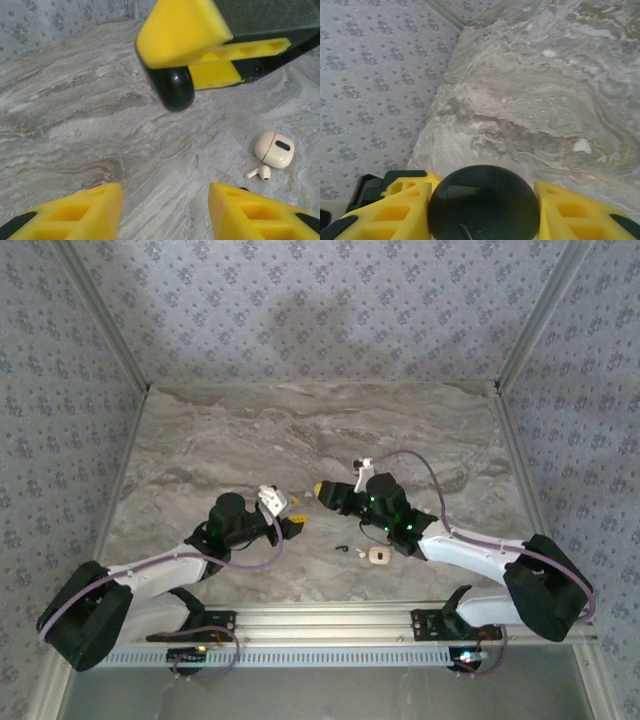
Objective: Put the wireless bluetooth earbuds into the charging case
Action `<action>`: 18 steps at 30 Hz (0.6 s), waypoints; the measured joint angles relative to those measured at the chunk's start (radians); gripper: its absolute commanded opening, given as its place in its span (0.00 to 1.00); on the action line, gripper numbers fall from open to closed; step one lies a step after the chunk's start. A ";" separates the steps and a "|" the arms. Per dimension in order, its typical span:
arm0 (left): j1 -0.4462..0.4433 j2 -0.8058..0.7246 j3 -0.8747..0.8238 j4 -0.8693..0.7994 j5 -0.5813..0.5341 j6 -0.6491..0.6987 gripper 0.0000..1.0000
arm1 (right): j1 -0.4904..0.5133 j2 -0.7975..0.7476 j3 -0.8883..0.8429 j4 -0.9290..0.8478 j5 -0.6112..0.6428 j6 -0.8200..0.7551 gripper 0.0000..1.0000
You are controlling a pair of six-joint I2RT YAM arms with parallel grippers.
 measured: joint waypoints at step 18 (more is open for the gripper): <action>-0.046 0.024 0.011 0.134 -0.065 -0.038 0.52 | 0.073 0.071 -0.016 0.164 0.000 0.078 0.44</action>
